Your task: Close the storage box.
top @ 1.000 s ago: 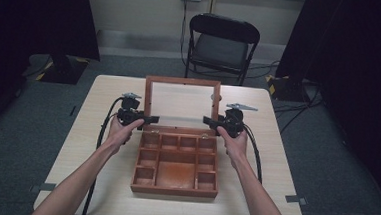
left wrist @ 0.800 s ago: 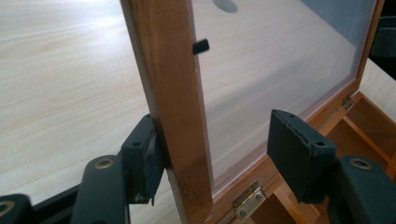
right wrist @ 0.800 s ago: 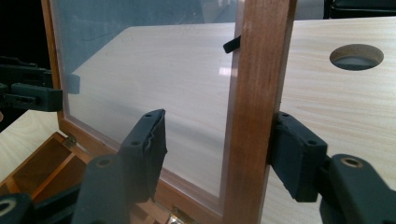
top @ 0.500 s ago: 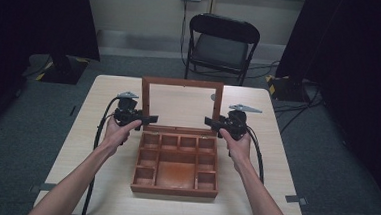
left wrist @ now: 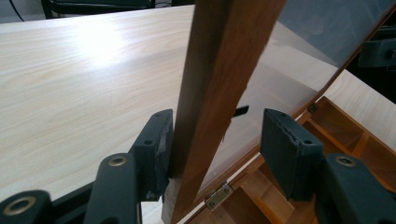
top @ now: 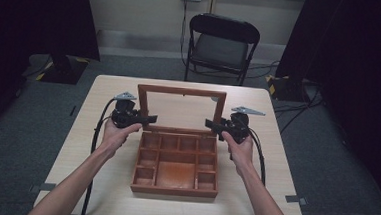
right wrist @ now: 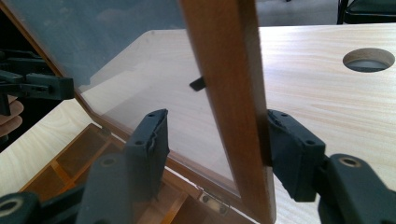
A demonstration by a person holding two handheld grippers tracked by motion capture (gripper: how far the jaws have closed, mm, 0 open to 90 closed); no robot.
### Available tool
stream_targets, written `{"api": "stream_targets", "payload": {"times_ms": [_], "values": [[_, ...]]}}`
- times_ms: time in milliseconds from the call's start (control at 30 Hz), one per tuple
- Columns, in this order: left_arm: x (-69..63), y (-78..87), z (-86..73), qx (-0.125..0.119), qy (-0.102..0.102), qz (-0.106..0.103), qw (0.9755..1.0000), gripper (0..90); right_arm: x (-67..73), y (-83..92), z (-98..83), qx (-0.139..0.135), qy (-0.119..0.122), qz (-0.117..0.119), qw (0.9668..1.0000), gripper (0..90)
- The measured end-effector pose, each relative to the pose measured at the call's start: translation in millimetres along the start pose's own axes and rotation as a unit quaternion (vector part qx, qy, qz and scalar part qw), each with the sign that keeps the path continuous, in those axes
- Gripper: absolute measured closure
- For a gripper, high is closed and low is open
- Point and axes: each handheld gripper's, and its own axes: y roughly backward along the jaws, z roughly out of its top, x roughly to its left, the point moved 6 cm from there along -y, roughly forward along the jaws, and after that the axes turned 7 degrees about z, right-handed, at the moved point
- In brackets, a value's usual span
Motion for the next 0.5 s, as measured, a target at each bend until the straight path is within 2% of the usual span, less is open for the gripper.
{"api": "stream_targets", "payload": {"times_ms": [67,333,500], "values": [[0.3,0.6,-0.3,0.003,-0.005,0.0,1.0,44.7,0.5,0.8,0.0,0.001,0.0,-0.001,1.0,42.2],[-0.7,2.9,-0.7,-0.001,0.0,-0.008,1.0,45.3,1.2,2.1,-0.2,0.001,0.002,-0.004,1.0,42.8],[-1.4,3.4,-0.3,-0.003,-0.002,-0.005,1.0,45.9,2.4,3.4,2.2,0.004,0.005,-0.011,0.9999,32.2]]}}
